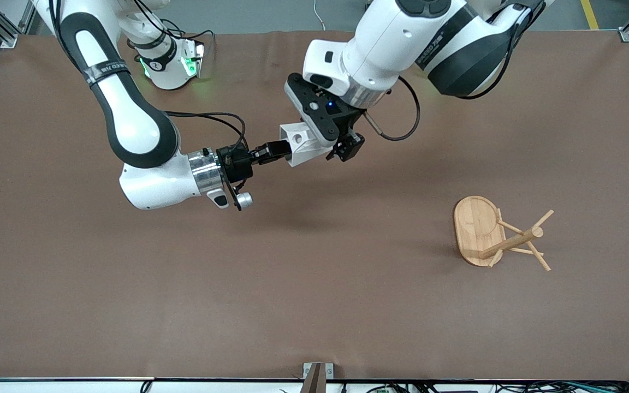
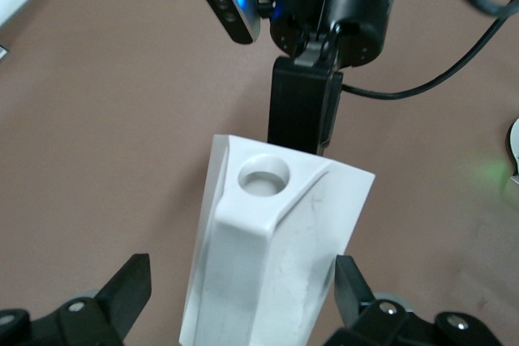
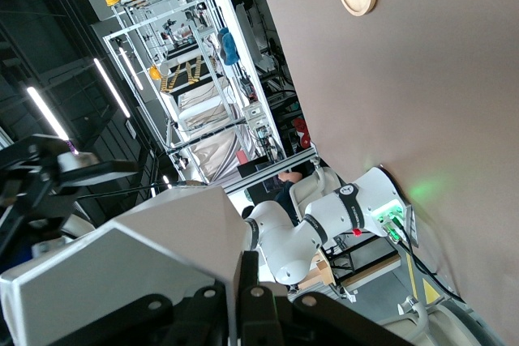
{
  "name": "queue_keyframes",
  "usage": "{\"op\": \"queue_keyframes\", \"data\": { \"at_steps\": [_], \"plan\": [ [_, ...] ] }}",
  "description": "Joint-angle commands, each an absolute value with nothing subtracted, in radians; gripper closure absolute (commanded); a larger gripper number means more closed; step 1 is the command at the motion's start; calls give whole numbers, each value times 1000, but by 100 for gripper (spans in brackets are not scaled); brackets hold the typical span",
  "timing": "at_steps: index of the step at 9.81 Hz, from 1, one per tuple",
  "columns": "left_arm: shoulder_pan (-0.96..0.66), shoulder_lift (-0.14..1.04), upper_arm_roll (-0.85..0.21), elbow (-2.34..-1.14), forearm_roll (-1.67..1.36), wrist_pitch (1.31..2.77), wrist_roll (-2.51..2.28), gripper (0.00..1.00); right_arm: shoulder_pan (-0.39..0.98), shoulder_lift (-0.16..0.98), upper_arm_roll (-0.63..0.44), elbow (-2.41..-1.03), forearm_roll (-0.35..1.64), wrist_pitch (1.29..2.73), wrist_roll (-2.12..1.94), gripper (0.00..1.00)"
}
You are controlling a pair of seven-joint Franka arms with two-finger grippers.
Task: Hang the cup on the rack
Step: 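Grasp the cup with the left gripper beside the right gripper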
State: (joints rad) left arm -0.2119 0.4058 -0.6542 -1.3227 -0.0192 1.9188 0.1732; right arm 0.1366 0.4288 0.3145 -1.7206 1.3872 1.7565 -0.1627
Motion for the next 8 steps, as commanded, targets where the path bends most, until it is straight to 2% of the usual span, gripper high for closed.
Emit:
{"op": "queue_keyframes", "data": {
  "at_steps": [1,5,6,8],
  "plan": [
    [-222,425,-655,-1348,6,1908,181,0,127,408,325,-1741,1417,1756,-176,99],
    [-222,451,-655,-1361,6,1907,178,2,129,407,325,-1741,1420,1758,-176,99],
    [-222,453,-655,-1361,6,1907,179,13,129,405,325,-1741,1420,1758,-175,99],
    [-221,451,-653,-1371,6,1905,176,71,130,405,327,-1743,1420,1761,-173,99]
  ]
}}
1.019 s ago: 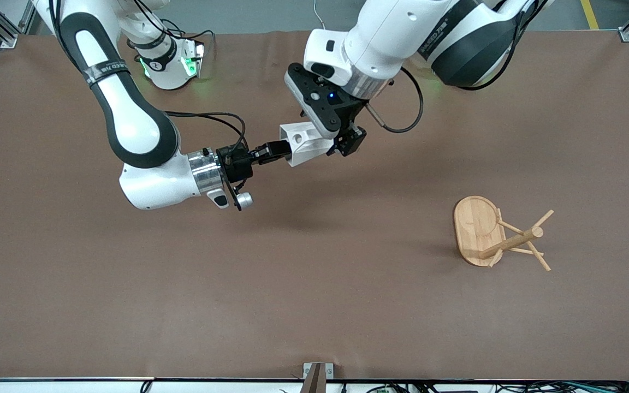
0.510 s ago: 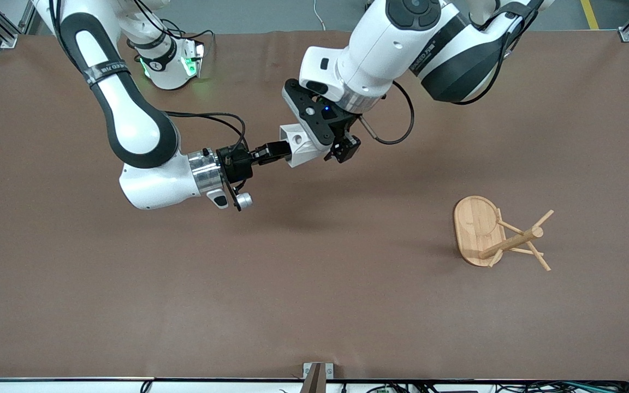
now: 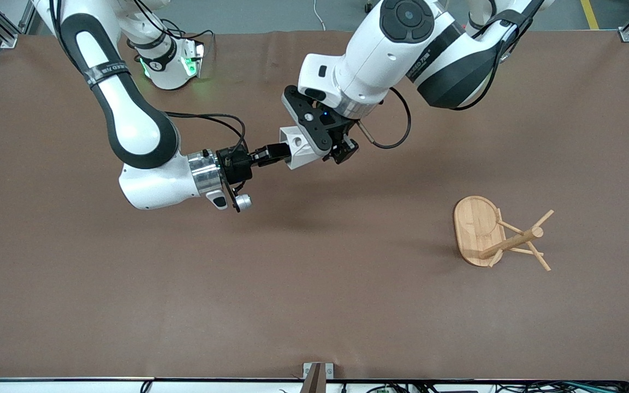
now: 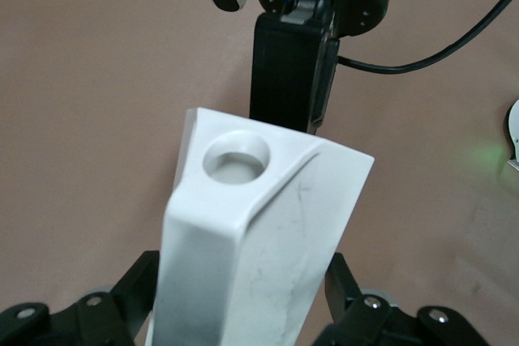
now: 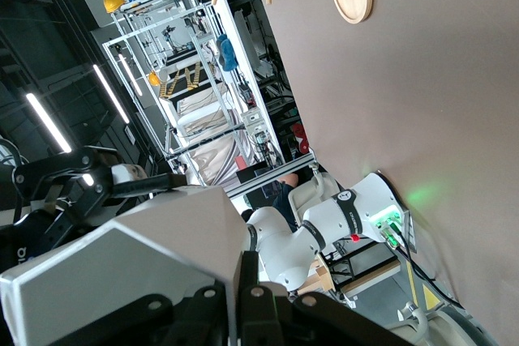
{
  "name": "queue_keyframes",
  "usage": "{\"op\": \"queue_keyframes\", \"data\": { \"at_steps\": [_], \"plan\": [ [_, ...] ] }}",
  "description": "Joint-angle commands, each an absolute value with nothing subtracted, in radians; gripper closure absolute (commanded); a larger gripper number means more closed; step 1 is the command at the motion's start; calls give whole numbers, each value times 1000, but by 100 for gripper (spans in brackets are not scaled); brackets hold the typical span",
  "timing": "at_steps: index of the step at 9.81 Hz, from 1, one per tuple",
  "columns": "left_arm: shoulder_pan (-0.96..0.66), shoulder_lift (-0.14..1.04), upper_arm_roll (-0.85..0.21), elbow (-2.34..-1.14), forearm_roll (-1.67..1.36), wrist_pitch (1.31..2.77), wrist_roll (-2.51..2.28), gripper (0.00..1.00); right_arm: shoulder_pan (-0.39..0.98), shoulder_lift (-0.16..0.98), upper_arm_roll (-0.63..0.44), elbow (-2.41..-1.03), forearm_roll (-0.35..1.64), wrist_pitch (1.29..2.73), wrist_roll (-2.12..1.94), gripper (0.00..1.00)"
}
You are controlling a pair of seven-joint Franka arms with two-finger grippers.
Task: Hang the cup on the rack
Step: 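Grasp the cup with the left gripper beside the right gripper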
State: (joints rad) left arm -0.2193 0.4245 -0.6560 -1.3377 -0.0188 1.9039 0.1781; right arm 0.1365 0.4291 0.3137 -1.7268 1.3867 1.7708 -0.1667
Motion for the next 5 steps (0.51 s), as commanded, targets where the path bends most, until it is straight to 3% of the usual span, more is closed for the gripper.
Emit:
{"op": "queue_keyframes", "data": {
  "at_steps": [1,2,3,4,5],
  "plan": [
    [-222,451,-653,-1373,8,1905,157,88,132,405,327,-1743,1420,1759,-170,99],
    [-222,451,-653,-1373,8,1904,150,99,130,405,327,-1743,1420,1759,-169,98],
    [-221,451,-653,-1374,9,1904,152,100,127,408,327,-1741,1419,1752,-167,89],
    [-219,451,-653,-1374,9,1904,152,100,126,408,325,-1743,1419,1749,-167,61],
    [-218,449,-653,-1374,9,1904,150,100,126,405,324,-1743,1404,1758,-170,1]
  ]
}}
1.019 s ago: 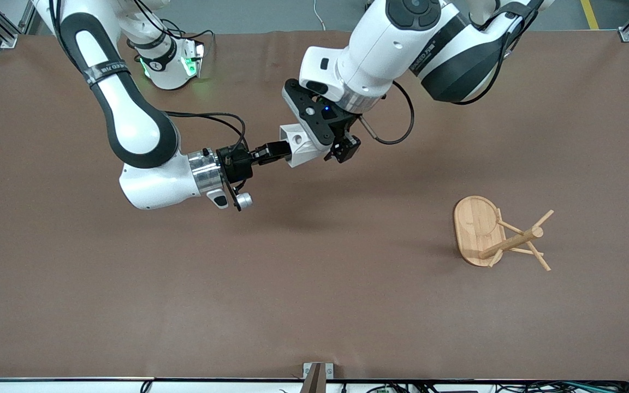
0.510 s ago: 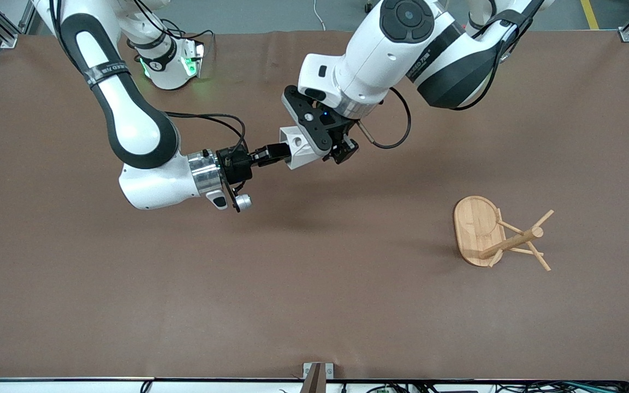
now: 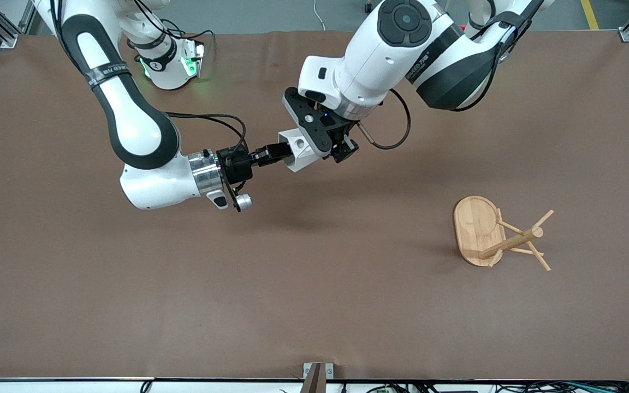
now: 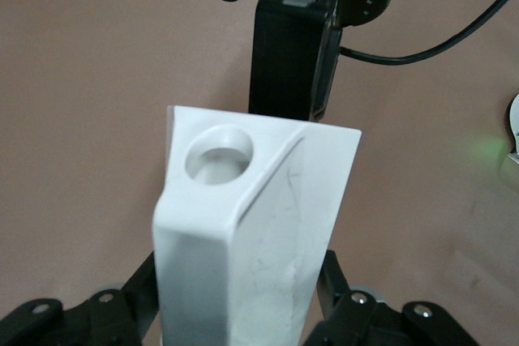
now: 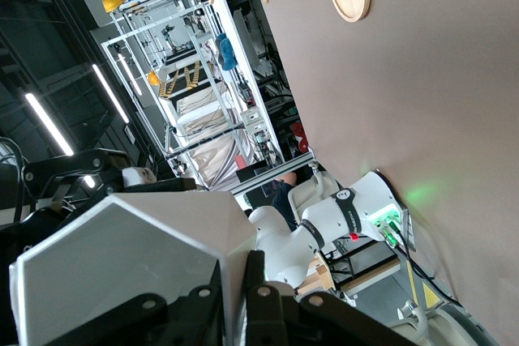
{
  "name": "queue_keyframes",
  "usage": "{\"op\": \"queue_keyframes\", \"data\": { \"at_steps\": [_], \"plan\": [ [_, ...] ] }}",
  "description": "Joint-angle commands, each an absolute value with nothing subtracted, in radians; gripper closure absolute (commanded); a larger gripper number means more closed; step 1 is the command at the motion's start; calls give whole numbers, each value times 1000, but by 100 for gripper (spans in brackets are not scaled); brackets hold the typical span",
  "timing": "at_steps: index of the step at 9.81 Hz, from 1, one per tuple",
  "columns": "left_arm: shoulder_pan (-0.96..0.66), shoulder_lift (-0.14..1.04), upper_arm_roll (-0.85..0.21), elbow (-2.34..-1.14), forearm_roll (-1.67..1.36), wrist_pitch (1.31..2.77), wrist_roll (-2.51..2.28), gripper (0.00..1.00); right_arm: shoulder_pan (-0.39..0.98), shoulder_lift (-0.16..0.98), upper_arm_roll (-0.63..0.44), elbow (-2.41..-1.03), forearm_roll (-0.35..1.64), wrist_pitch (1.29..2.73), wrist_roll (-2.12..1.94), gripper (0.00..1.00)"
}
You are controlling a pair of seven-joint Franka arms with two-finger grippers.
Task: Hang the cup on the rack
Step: 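Grasp the cup with the left gripper beside the right gripper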
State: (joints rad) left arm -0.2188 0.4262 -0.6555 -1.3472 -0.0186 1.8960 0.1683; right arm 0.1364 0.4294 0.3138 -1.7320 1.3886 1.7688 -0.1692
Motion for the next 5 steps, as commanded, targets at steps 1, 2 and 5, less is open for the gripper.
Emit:
{"op": "queue_keyframes", "data": {
  "at_steps": [1,2,5],
  "plan": [
    [-215,449,-653,-1374,9,1902,152,100,109,405,322,-1743,1381,1755,-170,0],
    [-212,448,-652,-1374,9,1899,152,100,92,403,319,-1740,1315,1758,-169,0],
    [-203,448,-650,-1387,9,1899,117,100,25,361,266,-1724,1002,1761,-99,0]
  ]
}}
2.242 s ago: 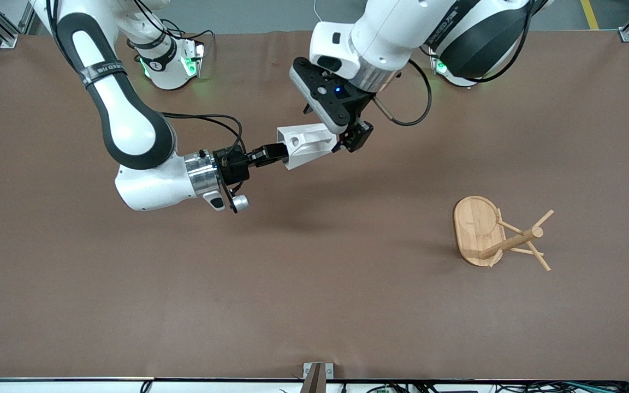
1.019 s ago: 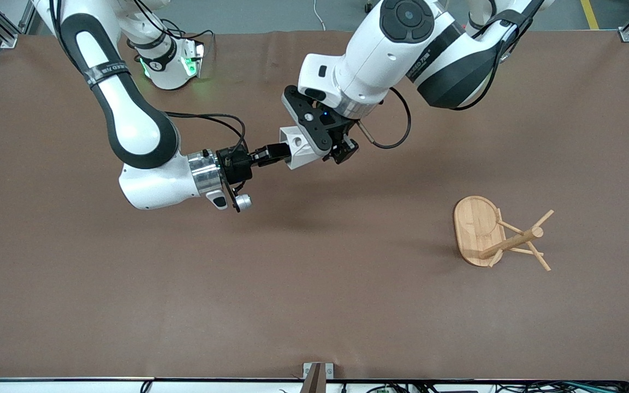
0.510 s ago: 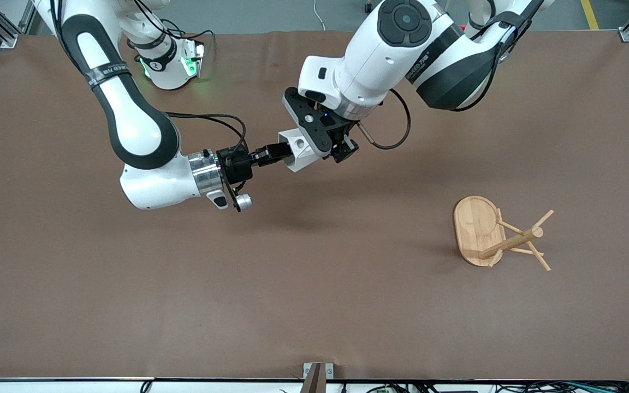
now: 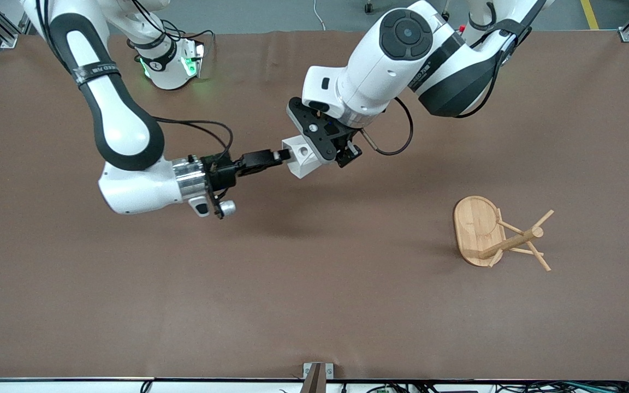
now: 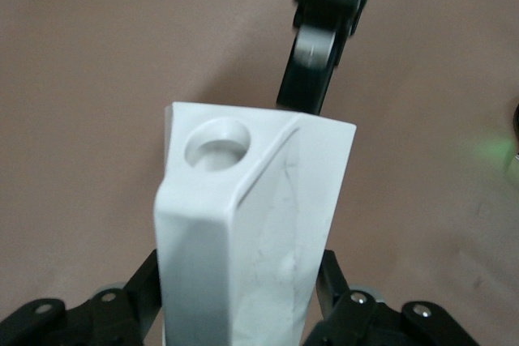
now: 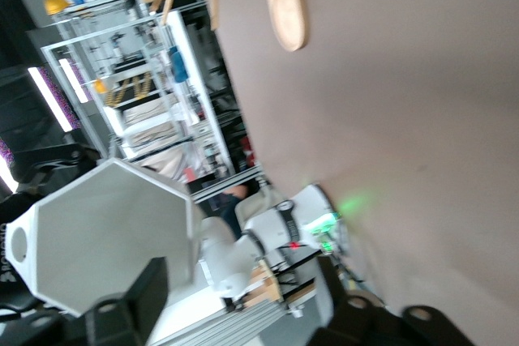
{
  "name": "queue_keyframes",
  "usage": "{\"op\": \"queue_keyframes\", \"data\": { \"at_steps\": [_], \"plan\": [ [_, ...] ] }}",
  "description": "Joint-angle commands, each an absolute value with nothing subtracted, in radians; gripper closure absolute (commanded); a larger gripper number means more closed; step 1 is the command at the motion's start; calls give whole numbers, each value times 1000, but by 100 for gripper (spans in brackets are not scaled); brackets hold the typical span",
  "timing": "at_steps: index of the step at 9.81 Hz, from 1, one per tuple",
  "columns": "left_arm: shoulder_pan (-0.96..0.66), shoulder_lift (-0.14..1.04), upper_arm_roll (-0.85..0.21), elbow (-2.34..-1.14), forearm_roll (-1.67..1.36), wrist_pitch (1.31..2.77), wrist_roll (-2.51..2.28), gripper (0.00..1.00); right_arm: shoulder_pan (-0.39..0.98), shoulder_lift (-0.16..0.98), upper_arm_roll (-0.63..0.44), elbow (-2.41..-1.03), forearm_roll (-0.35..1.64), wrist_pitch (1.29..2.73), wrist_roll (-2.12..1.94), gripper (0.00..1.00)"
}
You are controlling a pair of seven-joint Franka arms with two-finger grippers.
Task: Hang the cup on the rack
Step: 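Open the right gripper and withdraw it while the left gripper carries the cup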
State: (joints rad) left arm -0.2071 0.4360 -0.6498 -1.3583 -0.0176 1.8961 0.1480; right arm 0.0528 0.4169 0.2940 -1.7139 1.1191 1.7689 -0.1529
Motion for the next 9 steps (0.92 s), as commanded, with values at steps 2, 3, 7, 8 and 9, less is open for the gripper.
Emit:
{"op": "queue_keyframes", "data": {
  "at_steps": [2,3,7,8,9],
  "plan": [
    [-187,436,-640,-1423,14,1850,-49,99,25,302,165,-1700,683,1759,0,0],
    [-186,433,-641,-1424,85,1815,-178,100,25,295,116,-1683,540,1759,0,0],
    [-123,382,-640,-1449,109,1726,-386,100,23,215,8,-1579,-57,1783,-8,0],
    [-79,355,-640,-1466,109,1726,-405,100,14,190,-3,-1545,-78,1734,8,0],
    [-34,344,-640,-1474,109,1726,-413,100,2,154,-15,-1525,-77,1686,53,0]
  ]
}}
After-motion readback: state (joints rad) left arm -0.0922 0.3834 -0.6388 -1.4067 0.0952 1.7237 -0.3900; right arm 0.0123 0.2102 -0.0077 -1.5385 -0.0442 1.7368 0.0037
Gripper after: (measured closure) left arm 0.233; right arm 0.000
